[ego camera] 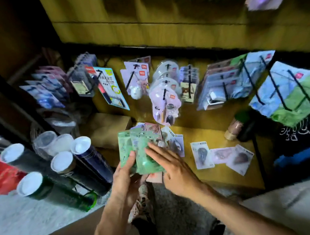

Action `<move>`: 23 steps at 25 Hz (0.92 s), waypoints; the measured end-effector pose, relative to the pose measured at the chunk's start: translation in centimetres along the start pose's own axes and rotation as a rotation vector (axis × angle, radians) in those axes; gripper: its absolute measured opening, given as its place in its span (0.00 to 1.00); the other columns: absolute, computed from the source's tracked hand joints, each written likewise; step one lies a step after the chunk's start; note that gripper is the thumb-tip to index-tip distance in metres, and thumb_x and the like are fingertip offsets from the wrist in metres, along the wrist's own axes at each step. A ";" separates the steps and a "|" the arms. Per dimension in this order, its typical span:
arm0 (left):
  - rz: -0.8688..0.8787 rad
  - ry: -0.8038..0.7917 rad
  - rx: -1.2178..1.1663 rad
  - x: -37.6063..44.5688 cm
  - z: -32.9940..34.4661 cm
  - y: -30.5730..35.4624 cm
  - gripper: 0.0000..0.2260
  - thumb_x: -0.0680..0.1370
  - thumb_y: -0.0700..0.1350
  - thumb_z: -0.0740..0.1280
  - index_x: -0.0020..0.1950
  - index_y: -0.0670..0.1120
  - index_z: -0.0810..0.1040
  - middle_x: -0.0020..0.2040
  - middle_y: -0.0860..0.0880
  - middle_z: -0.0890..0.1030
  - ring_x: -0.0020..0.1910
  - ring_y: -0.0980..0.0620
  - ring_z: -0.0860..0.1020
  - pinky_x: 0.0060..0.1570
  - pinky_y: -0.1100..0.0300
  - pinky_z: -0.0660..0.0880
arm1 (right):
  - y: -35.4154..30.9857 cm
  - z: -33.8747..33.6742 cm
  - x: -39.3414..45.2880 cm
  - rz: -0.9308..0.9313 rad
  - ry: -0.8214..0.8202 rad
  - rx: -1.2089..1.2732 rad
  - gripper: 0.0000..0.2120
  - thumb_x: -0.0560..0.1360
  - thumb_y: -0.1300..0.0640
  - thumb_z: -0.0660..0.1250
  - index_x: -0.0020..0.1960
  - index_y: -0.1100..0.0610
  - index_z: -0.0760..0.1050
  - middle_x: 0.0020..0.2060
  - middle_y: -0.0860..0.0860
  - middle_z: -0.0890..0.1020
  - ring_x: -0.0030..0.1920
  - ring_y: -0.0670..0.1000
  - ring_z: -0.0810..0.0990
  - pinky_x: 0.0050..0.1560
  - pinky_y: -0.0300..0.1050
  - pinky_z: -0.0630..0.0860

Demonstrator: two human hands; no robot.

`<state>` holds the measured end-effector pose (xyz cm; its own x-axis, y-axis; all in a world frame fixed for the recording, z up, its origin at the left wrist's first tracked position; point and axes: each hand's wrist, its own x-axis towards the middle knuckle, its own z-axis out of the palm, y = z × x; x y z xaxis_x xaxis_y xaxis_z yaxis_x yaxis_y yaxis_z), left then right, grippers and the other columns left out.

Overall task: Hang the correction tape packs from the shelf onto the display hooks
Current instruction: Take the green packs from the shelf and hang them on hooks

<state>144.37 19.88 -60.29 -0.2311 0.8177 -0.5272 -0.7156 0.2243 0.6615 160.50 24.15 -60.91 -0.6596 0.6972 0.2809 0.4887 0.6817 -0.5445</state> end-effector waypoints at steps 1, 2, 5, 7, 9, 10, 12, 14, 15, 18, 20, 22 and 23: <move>0.022 -0.016 0.009 -1.4 0.1 0.8 0.24 0.72 0.50 0.72 0.67 0.44 0.77 0.62 0.40 0.80 0.62 0.40 0.78 0.58 0.46 0.77 | -1.8 -0.6 -0.3 0.050 -0.027 0.184 0.36 0.67 0.64 0.51 0.76 0.54 0.65 0.77 0.47 0.63 0.76 0.45 0.62 0.75 0.39 0.58; 0.050 -0.029 0.015 -2.7 0.4 1.5 0.23 0.72 0.48 0.72 0.66 0.43 0.77 0.61 0.39 0.81 0.61 0.39 0.79 0.57 0.44 0.77 | -3.1 -1.2 -0.4 0.136 -0.040 0.408 0.35 0.67 0.67 0.53 0.74 0.55 0.69 0.76 0.46 0.64 0.76 0.42 0.61 0.74 0.37 0.58; 0.150 -0.001 0.029 -5.3 1.4 3.4 0.25 0.67 0.44 0.77 0.63 0.41 0.79 0.59 0.36 0.81 0.60 0.34 0.78 0.61 0.32 0.70 | -6.3 -3.5 0.8 0.305 0.118 0.846 0.21 0.73 0.67 0.59 0.59 0.53 0.80 0.66 0.43 0.76 0.68 0.40 0.72 0.67 0.39 0.70; 0.215 0.012 0.007 -7.0 2.6 5.1 0.28 0.64 0.44 0.79 0.62 0.41 0.79 0.59 0.37 0.81 0.61 0.33 0.77 0.63 0.30 0.68 | -8.3 -4.9 2.0 0.303 0.258 0.869 0.20 0.77 0.69 0.63 0.60 0.47 0.79 0.59 0.38 0.81 0.60 0.42 0.79 0.60 0.40 0.75; 0.260 -0.012 -0.028 -8.5 4.0 7.0 0.31 0.61 0.46 0.80 0.63 0.40 0.79 0.60 0.36 0.81 0.61 0.32 0.77 0.64 0.31 0.67 | -9.8 -6.7 3.5 0.319 0.333 0.869 0.25 0.76 0.66 0.68 0.66 0.42 0.74 0.58 0.37 0.80 0.58 0.46 0.80 0.56 0.41 0.78; 0.274 -0.048 -0.037 -9.3 4.6 8.0 0.34 0.60 0.47 0.81 0.64 0.40 0.78 0.60 0.36 0.80 0.62 0.32 0.76 0.65 0.31 0.66 | -10.4 -7.6 4.1 0.348 0.344 0.877 0.27 0.74 0.60 0.72 0.67 0.39 0.72 0.60 0.39 0.78 0.59 0.48 0.79 0.58 0.45 0.79; 0.298 -0.125 -0.037 -10.5 5.8 10.1 0.33 0.61 0.48 0.81 0.64 0.40 0.78 0.59 0.36 0.81 0.59 0.35 0.78 0.65 0.35 0.69 | -11.5 -9.5 5.3 0.447 0.276 0.906 0.31 0.70 0.46 0.76 0.69 0.37 0.68 0.66 0.43 0.74 0.63 0.48 0.76 0.62 0.53 0.78; 0.367 -0.147 -0.023 -11.2 6.9 11.9 0.26 0.64 0.44 0.76 0.61 0.39 0.79 0.54 0.37 0.83 0.49 0.41 0.83 0.54 0.44 0.78 | -12.6 -11.2 6.3 0.565 0.116 1.011 0.30 0.69 0.38 0.73 0.69 0.44 0.71 0.63 0.48 0.80 0.58 0.51 0.81 0.58 0.54 0.79; 0.404 -0.149 -0.019 -11.6 7.5 12.7 0.24 0.65 0.43 0.75 0.60 0.39 0.79 0.52 0.38 0.84 0.45 0.43 0.84 0.47 0.48 0.81 | -13.5 -12.0 6.6 0.597 0.049 1.072 0.26 0.71 0.38 0.70 0.65 0.48 0.74 0.57 0.50 0.84 0.48 0.53 0.85 0.50 0.52 0.82; 0.478 -0.126 -0.030 -11.7 8.4 15.2 0.18 0.70 0.39 0.74 0.59 0.39 0.79 0.51 0.37 0.84 0.45 0.42 0.84 0.41 0.51 0.82 | -15.2 -13.6 8.7 0.626 0.001 1.048 0.16 0.75 0.39 0.67 0.56 0.49 0.77 0.47 0.54 0.86 0.29 0.52 0.79 0.31 0.45 0.76; 0.509 -0.092 -0.057 -11.3 8.2 17.0 0.15 0.71 0.37 0.73 0.57 0.40 0.80 0.49 0.38 0.85 0.44 0.42 0.85 0.40 0.51 0.82 | -15.5 -14.5 11.2 0.656 0.090 0.964 0.17 0.74 0.40 0.69 0.55 0.51 0.78 0.41 0.56 0.84 0.27 0.50 0.76 0.29 0.43 0.73; 0.531 -0.033 -0.068 -10.8 7.8 18.9 0.14 0.71 0.37 0.74 0.56 0.42 0.80 0.46 0.41 0.86 0.40 0.45 0.85 0.39 0.53 0.81 | -16.0 -15.9 14.2 0.611 0.161 0.913 0.14 0.76 0.46 0.70 0.55 0.55 0.77 0.38 0.56 0.83 0.28 0.48 0.75 0.28 0.41 0.72; 0.547 -0.002 -0.075 -10.6 7.4 20.2 0.14 0.71 0.38 0.74 0.55 0.43 0.80 0.44 0.43 0.86 0.38 0.46 0.85 0.38 0.53 0.81 | -16.5 -16.5 15.8 0.557 0.171 0.893 0.09 0.78 0.51 0.69 0.54 0.55 0.77 0.39 0.56 0.83 0.28 0.48 0.75 0.28 0.41 0.72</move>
<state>137.28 19.65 -37.36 -0.5817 0.8051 -0.1161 -0.5364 -0.2724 0.7988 151.44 27.57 -34.45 -0.3490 0.9298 -0.1171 0.0556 -0.1042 -0.9930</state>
